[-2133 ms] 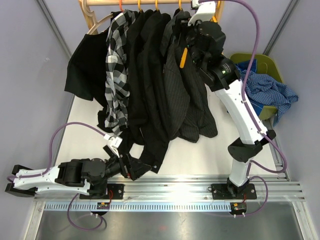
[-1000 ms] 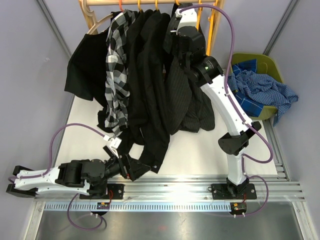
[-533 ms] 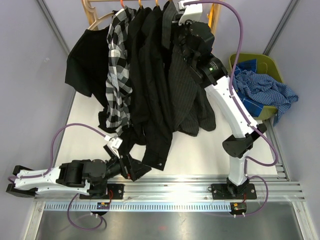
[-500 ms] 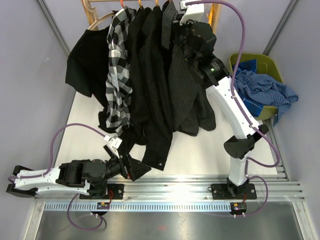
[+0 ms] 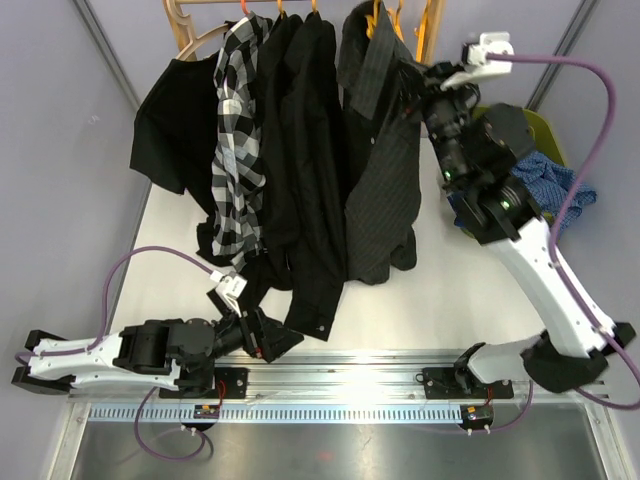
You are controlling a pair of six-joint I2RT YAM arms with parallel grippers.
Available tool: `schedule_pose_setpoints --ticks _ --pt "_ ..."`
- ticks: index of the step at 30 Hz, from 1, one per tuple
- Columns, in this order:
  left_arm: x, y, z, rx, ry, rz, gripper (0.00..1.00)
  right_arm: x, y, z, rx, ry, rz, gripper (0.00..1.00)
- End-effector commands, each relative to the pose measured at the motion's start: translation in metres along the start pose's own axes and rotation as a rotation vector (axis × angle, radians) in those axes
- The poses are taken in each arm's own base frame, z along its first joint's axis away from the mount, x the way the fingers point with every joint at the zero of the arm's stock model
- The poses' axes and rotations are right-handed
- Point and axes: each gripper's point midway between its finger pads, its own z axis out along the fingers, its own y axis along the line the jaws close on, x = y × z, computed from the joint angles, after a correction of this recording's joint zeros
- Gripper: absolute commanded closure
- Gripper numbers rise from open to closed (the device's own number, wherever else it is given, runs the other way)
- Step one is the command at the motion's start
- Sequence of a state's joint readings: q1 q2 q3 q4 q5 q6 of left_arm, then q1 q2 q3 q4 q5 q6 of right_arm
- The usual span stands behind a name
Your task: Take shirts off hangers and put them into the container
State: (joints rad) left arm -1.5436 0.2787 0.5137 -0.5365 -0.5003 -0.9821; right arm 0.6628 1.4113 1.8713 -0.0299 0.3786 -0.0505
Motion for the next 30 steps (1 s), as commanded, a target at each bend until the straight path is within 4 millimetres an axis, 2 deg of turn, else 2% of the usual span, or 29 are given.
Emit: schedule_pose_setpoints --ticks 1,2,3,4,6,7,8,10,11,12,13,14,15,16,17,19,22,23,27,30 --pt "-0.026 -0.025 -0.005 0.057 -0.068 -0.004 0.01 -0.043 -0.009 -0.052 -0.045 -0.055 0.143 1.00" --pt "-0.031 -0.026 -0.005 0.047 -0.080 0.021 0.01 -0.036 -0.008 -0.063 -0.064 -0.016 0.149 1.00" --pt "-0.037 -0.028 -0.007 0.046 -0.095 0.035 0.01 -0.012 -0.009 -0.078 -0.075 0.093 0.152 1.00" --pt "-0.046 -0.031 -0.008 0.042 -0.120 0.049 0.01 -0.005 -0.013 -0.099 -0.085 0.134 0.166 1.00" --pt "-0.067 -0.043 -0.011 0.036 -0.173 0.095 0.01 0.023 -0.009 -0.129 -0.139 0.249 0.199 1.00" --pt "-0.077 -0.047 -0.011 0.027 -0.205 0.114 0.01 0.034 -0.012 -0.151 -0.156 0.284 0.216 1.00" --pt "-0.093 -0.058 -0.016 0.037 -0.242 0.152 0.01 0.041 -0.008 -0.164 -0.194 0.315 0.236 1.00" --pt "-0.105 -0.071 -0.008 0.017 -0.277 0.201 0.01 0.059 -0.009 -0.198 -0.227 0.379 0.283 1.00" --pt "-0.112 -0.077 -0.005 0.008 -0.291 0.258 0.01 0.062 -0.002 -0.209 -0.278 0.396 0.305 1.00" --pt "-0.124 -0.091 0.001 0.000 -0.327 0.266 0.01 0.060 -0.004 -0.224 -0.291 0.404 0.325 1.00" --pt "-0.130 -0.098 0.004 -0.005 -0.343 0.279 0.01 0.070 0.001 -0.234 -0.332 0.445 0.334 1.00" --pt "-0.135 -0.104 0.007 -0.009 -0.359 0.312 0.01 0.071 0.003 -0.241 -0.350 0.457 0.342 1.00" --pt "-0.152 -0.124 0.005 0.028 -0.414 0.279 0.01 0.070 0.004 -0.252 -0.374 0.468 0.356 1.00" --pt "-0.151 -0.131 0.016 0.025 -0.418 0.295 0.01 0.076 0.007 -0.257 -0.389 0.489 0.365 1.00" --pt "-0.156 -0.139 0.019 0.037 -0.440 0.308 0.01 0.078 0.010 -0.263 -0.417 0.504 0.374 1.00" --pt "-0.170 -0.164 0.027 0.092 -0.486 0.273 0.01 0.084 0.011 -0.272 -0.431 0.529 0.385 1.00" --pt "-0.193 -0.185 0.035 0.152 -0.521 0.235 0.01 0.087 0.012 -0.280 -0.445 0.544 0.391 1.00" --pt "-0.192 -0.184 0.048 0.141 -0.505 0.221 0.01 0.088 0.013 -0.282 -0.457 0.550 0.395 1.00" --pt "-0.213 -0.179 0.073 0.139 -0.501 0.189 0.01 0.085 0.011 -0.289 -0.466 0.537 0.399 1.00" --pt "-0.220 -0.175 0.094 0.139 -0.473 0.163 0.01 0.085 0.011 -0.292 -0.468 0.542 0.404 1.00"
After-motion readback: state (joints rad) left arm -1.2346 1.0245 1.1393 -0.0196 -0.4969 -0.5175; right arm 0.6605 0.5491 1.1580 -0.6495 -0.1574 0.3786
